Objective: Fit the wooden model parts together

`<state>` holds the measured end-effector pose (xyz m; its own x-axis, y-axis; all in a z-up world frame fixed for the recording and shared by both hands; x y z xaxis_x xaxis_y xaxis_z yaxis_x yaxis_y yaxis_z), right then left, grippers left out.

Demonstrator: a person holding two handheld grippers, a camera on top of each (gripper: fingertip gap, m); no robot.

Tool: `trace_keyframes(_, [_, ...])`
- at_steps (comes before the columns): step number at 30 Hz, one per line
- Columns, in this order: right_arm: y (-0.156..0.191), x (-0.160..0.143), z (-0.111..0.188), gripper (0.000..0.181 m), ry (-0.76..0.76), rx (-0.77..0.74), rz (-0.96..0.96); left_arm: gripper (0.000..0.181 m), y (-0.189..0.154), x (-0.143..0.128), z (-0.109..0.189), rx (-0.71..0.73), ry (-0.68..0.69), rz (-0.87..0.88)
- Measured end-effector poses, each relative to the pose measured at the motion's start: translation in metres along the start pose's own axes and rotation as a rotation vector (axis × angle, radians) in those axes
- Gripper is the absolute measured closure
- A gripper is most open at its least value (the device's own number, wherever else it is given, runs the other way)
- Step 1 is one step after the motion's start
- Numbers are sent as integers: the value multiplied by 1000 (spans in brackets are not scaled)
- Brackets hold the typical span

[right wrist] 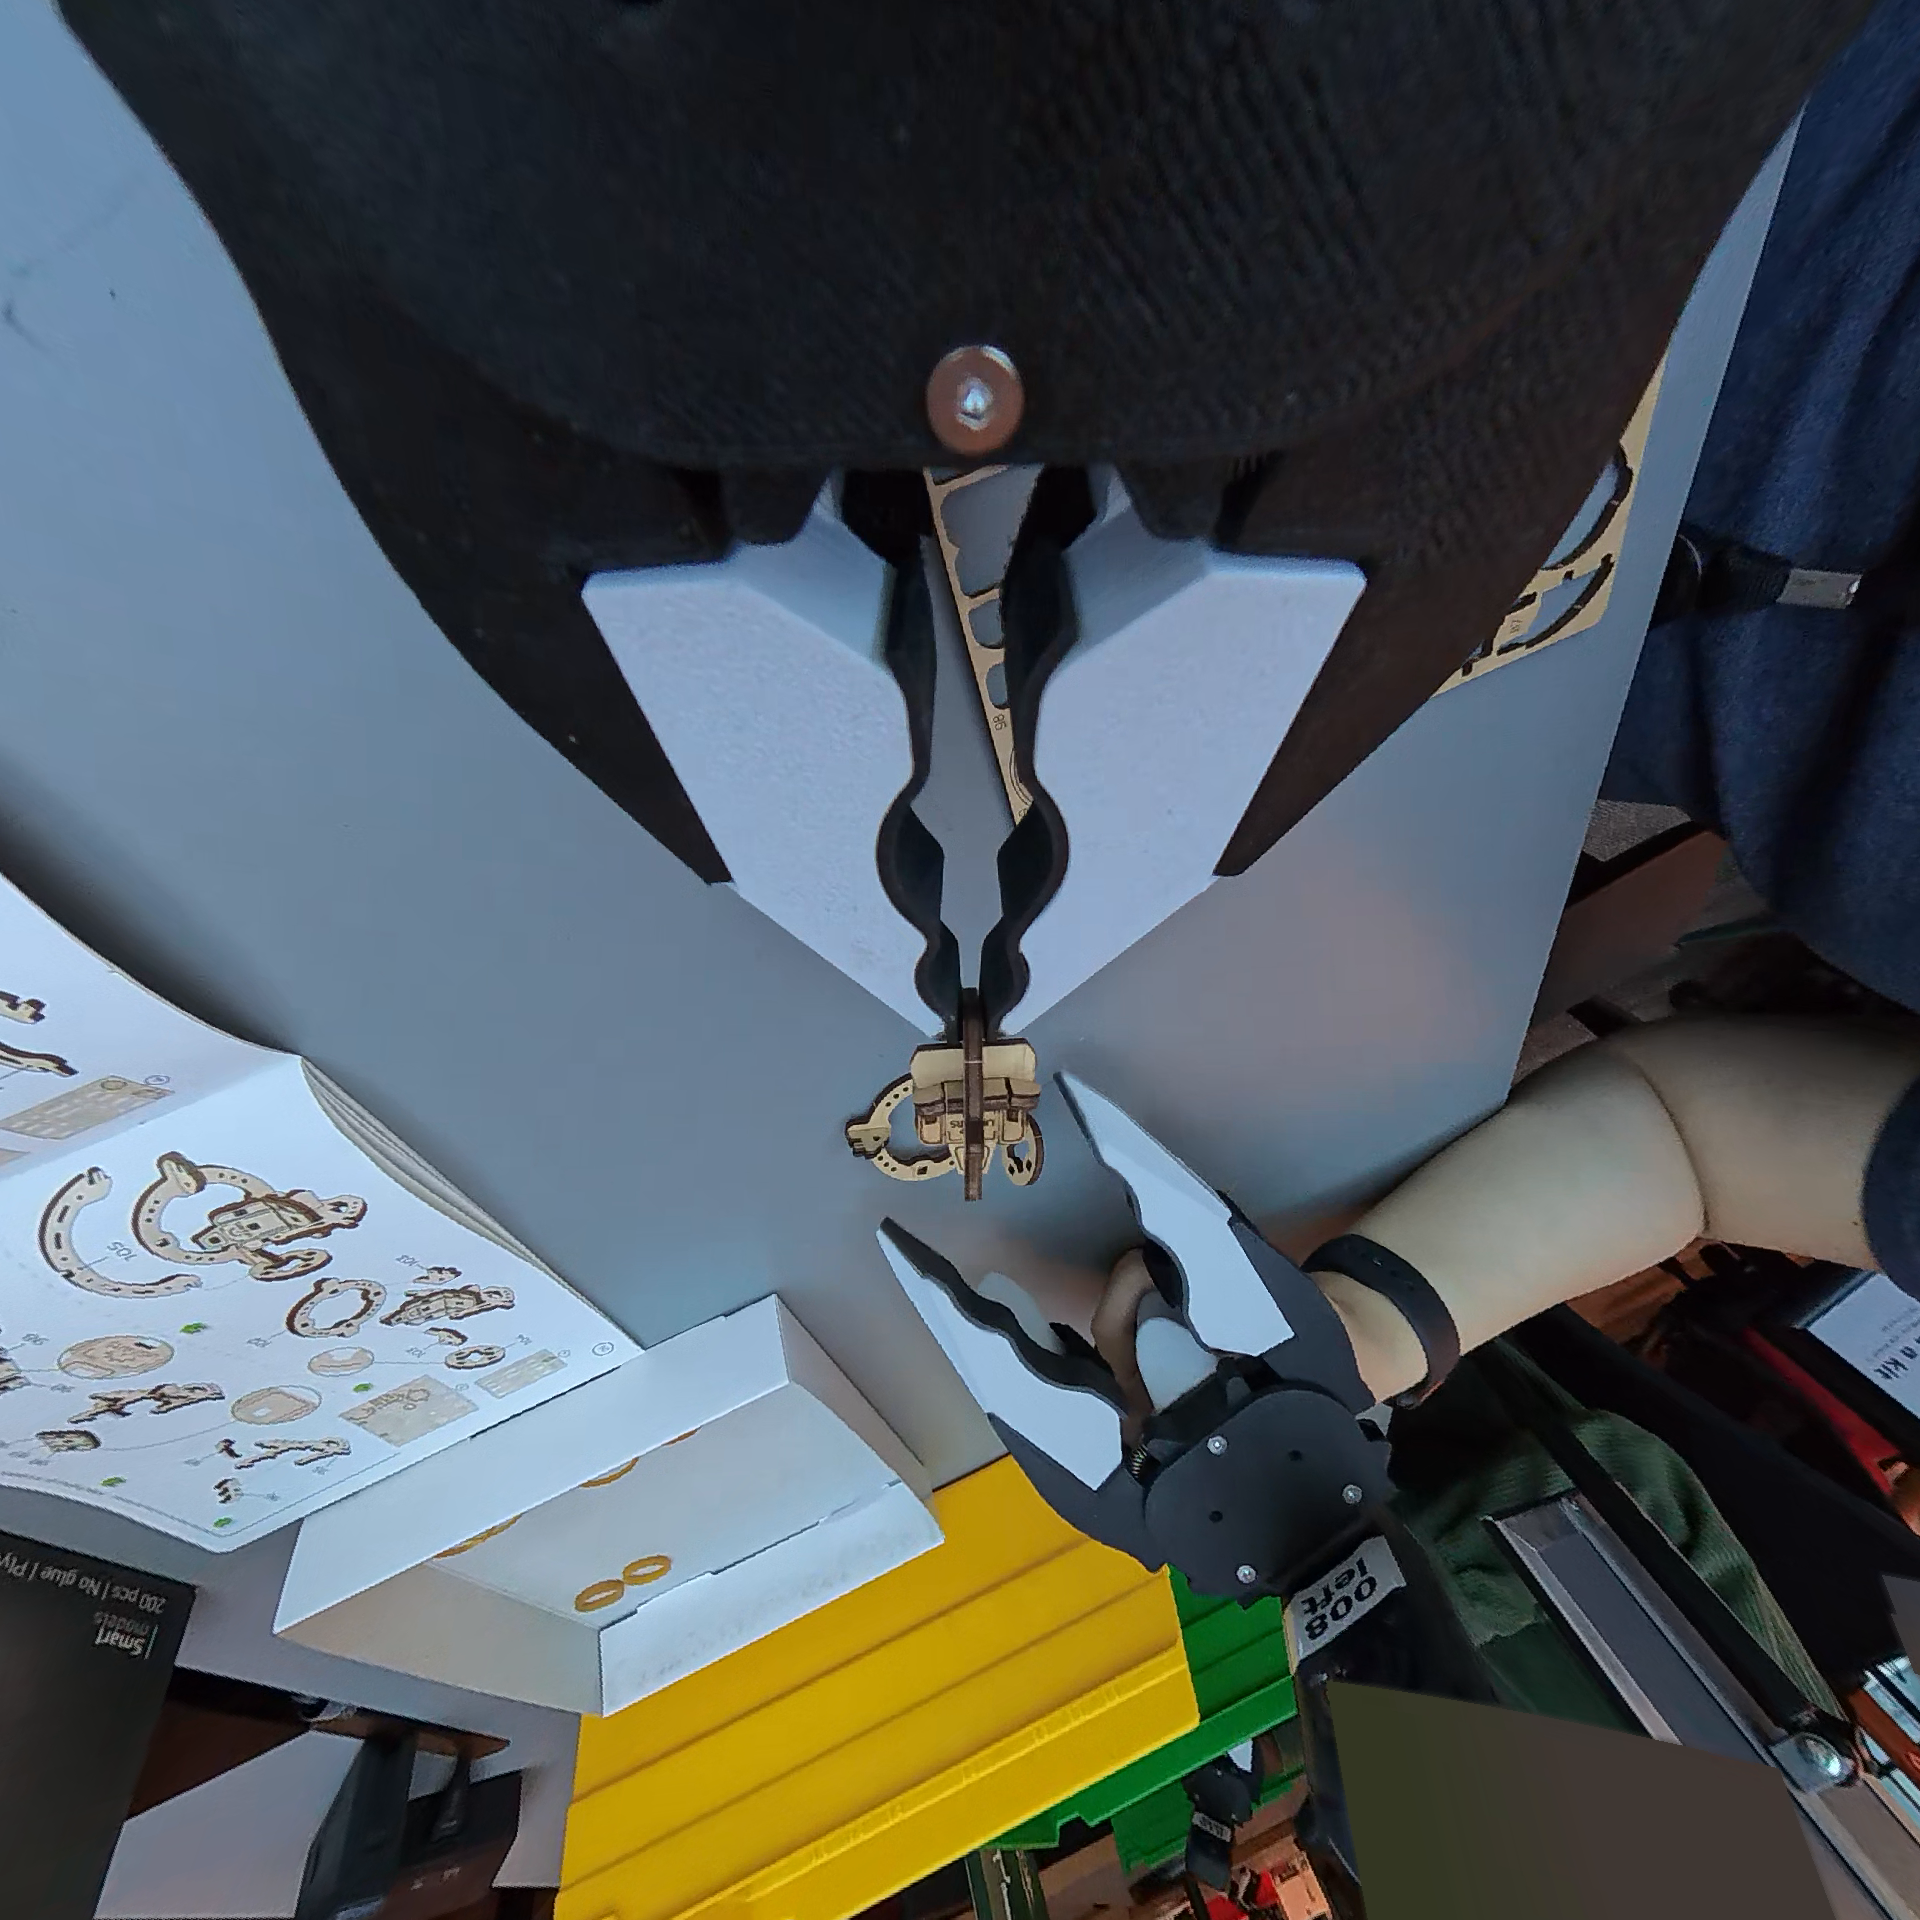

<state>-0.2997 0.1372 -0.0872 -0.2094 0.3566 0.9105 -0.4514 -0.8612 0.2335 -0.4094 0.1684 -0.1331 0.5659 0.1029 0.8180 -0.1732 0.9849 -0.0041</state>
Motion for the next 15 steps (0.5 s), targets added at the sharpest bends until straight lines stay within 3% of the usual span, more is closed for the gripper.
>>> trace_keyframes(5, [0,-1,0,179,8,-4,3,115,1,4,1,4,-35,-8])
trace_keyframes(15, [1,-2,-1,179,18,2,5,128,-6,-7,-7,10,63,-78])
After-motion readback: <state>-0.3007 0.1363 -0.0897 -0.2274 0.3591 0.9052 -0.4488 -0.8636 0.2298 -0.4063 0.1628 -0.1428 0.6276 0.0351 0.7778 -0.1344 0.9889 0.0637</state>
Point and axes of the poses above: each gripper's, where its closed fingertips meet, z back along the fingers, x out of its top, y = z × x across the jaws, the point moved 2 cm from there along z, back along the fingers, and after that the axes turned 5 degrees about z, right-handed, at the moved point
